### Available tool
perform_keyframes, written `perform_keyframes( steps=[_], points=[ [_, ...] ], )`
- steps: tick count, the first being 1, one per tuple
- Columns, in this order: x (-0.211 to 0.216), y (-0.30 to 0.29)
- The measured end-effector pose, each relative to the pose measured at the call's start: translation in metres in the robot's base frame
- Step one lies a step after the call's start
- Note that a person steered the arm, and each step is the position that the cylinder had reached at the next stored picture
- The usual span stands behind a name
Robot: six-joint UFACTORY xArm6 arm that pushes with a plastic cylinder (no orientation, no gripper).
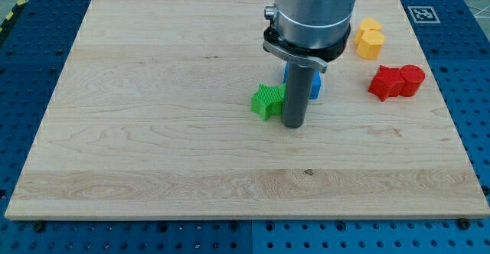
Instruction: Nudge the blue triangle down a bit
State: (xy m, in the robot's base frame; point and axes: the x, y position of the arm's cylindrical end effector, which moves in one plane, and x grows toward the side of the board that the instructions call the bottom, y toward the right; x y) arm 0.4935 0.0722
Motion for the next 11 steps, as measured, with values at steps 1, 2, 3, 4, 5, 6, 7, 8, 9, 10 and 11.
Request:
perform_keyframes(
  steps=[1, 2, 3, 4, 5, 6, 7, 8, 9, 10, 11],
  points=[
    [-0.008, 0.044],
    [-0.026, 0.071],
    [-0.068, 0.071],
    [-0.099, 0.066],
    [-0.112, 0.055],
    [-0.113, 0.034],
    [-0.113, 0.015],
    [-0.113, 0.0],
    [-0.114, -0.019],
    [-0.111, -0.039],
    [-0.108, -0.062]
  ],
)
